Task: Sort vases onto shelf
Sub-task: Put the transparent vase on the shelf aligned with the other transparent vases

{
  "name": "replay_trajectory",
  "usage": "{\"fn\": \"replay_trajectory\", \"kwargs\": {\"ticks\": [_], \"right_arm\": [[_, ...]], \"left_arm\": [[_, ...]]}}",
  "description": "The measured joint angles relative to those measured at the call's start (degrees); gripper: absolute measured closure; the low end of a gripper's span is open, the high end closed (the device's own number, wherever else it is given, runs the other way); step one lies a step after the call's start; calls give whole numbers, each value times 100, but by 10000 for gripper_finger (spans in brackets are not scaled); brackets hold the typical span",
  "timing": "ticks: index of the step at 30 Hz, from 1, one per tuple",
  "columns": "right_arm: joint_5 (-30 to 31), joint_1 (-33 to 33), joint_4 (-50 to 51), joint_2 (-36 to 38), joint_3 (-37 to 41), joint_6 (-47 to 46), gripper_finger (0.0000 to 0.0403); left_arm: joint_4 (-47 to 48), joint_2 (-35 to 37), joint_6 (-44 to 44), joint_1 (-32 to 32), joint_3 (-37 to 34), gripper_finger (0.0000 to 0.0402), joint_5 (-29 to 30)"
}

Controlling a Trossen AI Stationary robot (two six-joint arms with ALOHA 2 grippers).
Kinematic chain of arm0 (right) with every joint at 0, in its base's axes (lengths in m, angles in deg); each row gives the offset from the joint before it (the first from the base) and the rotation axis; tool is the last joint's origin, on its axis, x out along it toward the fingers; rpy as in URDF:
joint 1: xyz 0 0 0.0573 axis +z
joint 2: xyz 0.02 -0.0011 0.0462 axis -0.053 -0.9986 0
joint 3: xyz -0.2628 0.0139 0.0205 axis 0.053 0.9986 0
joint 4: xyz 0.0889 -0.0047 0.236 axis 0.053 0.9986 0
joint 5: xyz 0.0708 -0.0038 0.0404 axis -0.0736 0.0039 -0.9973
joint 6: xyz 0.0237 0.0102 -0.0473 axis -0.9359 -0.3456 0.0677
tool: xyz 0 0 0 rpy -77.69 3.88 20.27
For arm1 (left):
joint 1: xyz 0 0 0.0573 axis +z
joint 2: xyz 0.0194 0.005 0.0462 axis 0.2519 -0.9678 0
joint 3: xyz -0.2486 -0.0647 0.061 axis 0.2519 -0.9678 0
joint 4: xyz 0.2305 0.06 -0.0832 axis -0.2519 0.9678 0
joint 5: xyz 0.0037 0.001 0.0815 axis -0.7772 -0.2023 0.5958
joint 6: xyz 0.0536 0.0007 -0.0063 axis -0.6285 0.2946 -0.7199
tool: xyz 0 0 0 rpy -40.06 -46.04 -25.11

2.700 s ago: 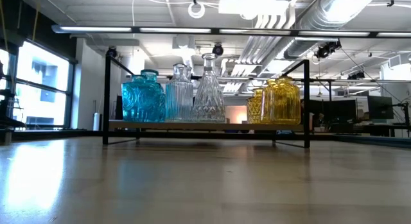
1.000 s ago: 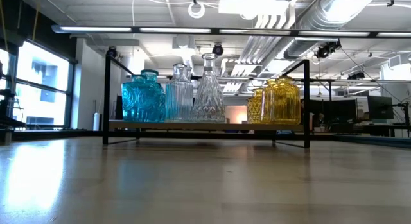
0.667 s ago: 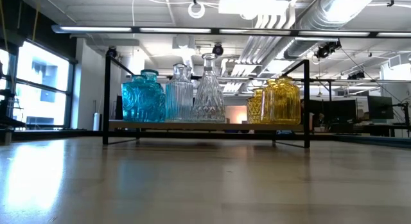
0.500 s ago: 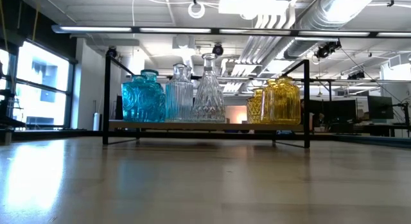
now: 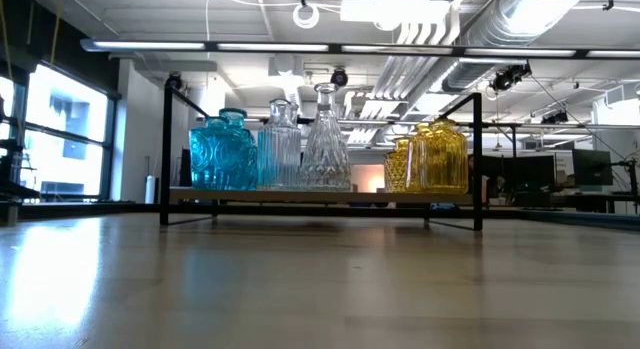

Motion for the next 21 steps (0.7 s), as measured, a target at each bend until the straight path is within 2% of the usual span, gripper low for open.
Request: {"fn": "replay_trajectory", "kwargs": {"ticks": [6,11,16,21], "right_arm": [[168,-88,-84,110,-3,77,402],[638,-439,-227,254,-13,442,402],[1027,-828,-361,491,-13,966,402],[1691,-1282,-694,859,-24,1640,402]], "left_arm": [[0,0,0,0,0,290,0],[-1,1,-2,-2,0,290,317],[0,0,-7,0,0,290,334],[-1,0,-4,0,0,290,334]]}}
